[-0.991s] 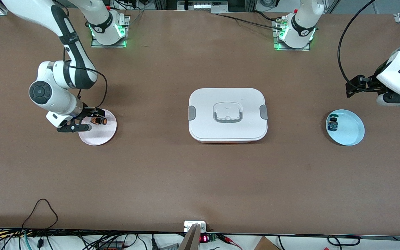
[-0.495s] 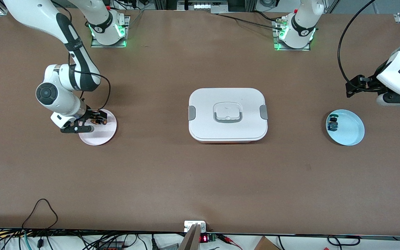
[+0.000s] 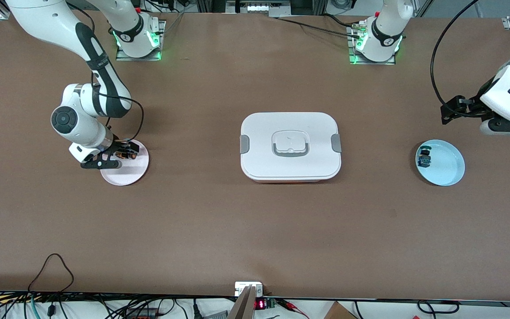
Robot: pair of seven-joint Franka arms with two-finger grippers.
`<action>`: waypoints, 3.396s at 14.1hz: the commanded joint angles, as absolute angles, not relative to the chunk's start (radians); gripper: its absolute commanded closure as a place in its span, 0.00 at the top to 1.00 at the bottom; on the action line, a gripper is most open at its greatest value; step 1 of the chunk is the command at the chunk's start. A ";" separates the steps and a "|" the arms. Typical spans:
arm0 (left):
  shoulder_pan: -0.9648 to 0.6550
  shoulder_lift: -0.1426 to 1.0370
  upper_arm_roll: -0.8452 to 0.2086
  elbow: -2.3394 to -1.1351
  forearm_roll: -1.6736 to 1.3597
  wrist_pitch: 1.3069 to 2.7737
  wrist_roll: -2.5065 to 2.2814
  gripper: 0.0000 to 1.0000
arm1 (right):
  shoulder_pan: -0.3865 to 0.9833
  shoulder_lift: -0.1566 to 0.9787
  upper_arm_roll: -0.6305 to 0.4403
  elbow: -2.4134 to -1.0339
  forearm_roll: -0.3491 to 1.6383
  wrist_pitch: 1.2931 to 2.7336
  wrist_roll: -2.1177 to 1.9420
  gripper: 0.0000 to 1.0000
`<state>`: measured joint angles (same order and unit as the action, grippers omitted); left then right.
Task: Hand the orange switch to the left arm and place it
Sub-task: 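Lower the right gripper and close it on the orange switch, then lift the orange switch with the right gripper while the left gripper approaches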
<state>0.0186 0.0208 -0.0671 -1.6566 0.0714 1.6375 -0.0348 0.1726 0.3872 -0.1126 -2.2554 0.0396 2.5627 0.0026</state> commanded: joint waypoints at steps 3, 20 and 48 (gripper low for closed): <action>0.009 0.031 -0.055 -1.631 0.063 1.624 -0.017 1.00 | 0.170 0.390 -0.110 -2.267 0.071 2.583 0.012 1.00; 0.009 0.031 -0.055 -1.631 0.063 1.611 -0.018 1.00 | 0.176 0.304 -0.098 -2.165 0.103 2.341 -0.006 0.01; -0.025 0.297 -0.248 -1.660 -1.208 1.520 -0.020 1.00 | 0.370 0.115 0.018 -1.697 0.944 1.934 -1.144 0.00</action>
